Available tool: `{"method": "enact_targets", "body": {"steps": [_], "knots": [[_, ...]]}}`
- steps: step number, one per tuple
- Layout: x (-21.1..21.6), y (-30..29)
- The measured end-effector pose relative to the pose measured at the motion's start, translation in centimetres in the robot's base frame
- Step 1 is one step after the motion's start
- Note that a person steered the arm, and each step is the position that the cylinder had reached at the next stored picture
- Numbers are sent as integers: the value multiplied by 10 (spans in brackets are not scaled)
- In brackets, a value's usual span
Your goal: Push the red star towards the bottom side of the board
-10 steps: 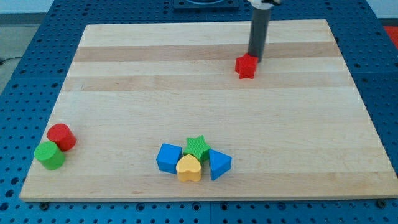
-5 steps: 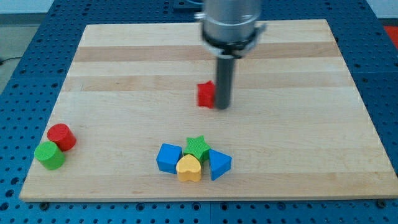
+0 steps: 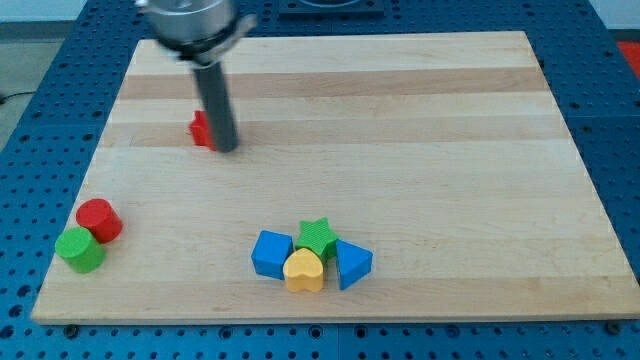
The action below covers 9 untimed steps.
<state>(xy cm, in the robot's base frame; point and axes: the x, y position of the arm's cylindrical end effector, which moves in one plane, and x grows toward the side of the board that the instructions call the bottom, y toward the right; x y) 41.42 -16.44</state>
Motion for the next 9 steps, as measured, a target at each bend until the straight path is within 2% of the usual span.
{"method": "enact_targets", "body": {"steps": [1,2,3,4,6,7,9], "knots": [[2,-19],[-4,23],[-26,52],[-75,45],[-10,-31],[-34,-26],[-25,-107]]}}
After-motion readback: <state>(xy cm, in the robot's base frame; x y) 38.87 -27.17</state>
